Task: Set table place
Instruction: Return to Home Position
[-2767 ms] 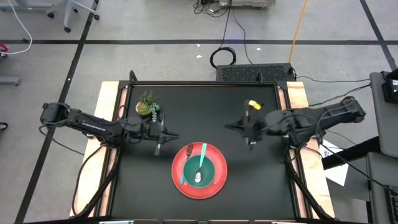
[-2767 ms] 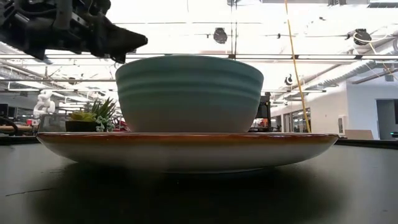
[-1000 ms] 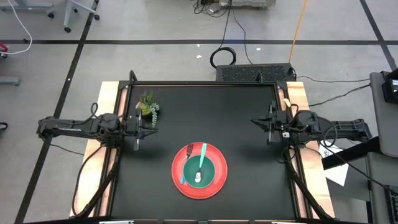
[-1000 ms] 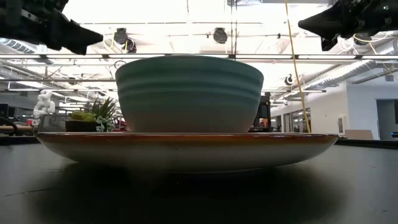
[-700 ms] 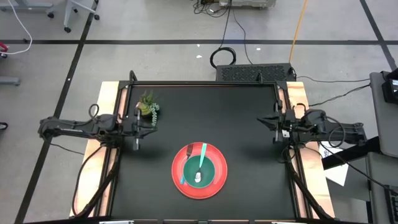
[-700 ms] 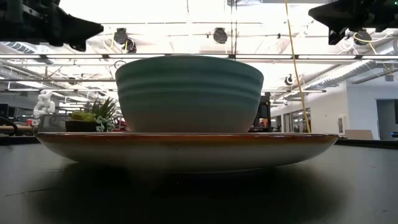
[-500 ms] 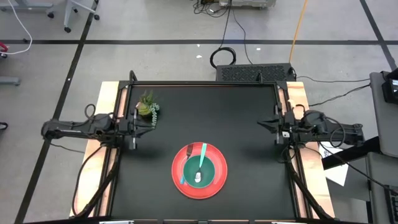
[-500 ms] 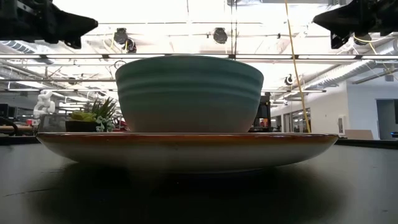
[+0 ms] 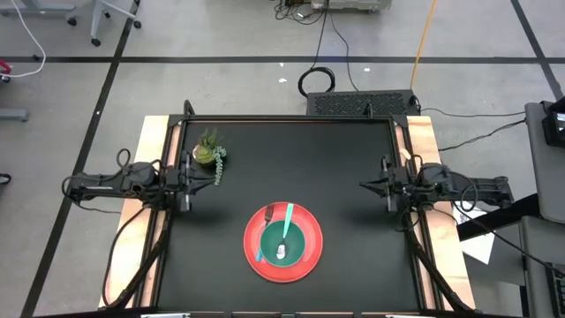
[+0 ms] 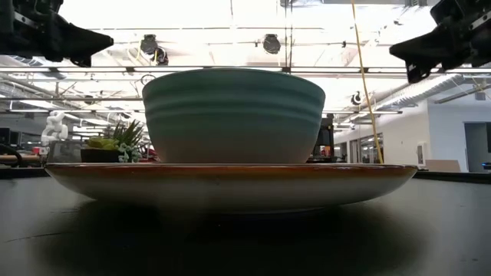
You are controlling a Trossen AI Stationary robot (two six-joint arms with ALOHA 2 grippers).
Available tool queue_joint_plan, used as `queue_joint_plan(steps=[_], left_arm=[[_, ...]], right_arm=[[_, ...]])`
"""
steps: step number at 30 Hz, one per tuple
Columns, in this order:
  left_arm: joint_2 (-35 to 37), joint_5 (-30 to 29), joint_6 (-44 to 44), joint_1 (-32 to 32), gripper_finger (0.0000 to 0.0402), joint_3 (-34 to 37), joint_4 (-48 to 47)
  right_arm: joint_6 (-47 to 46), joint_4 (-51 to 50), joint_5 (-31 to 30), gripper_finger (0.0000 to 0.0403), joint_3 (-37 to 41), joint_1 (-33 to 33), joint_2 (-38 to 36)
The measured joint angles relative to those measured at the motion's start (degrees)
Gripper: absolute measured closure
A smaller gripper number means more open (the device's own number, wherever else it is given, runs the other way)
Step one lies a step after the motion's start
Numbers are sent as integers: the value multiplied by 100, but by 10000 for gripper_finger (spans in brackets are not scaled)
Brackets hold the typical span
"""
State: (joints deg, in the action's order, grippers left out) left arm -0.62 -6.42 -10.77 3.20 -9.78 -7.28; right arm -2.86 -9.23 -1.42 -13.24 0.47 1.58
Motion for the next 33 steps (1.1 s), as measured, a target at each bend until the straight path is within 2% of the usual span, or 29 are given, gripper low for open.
queue_joint_plan(steps=[6, 9, 21, 28, 33], left_arm=[[2, 333, 35, 0, 362, 0, -36], [0, 488, 119, 1, 362, 0, -63], [-1, 488, 346, 2, 362, -2, -431], [2, 488, 414, 0, 362, -2, -615], [2, 488, 512, 0, 362, -2, -624]], right_arm=[[47, 359, 34, 403, 265, 2, -4], [98, 510, 354, 403, 338, 2, -4], [60, 1173, 471, 403, 986, 4, -4], [125, 1169, 487, 403, 1036, 2, -4], [160, 1287, 770, 403, 1040, 2, -4]])
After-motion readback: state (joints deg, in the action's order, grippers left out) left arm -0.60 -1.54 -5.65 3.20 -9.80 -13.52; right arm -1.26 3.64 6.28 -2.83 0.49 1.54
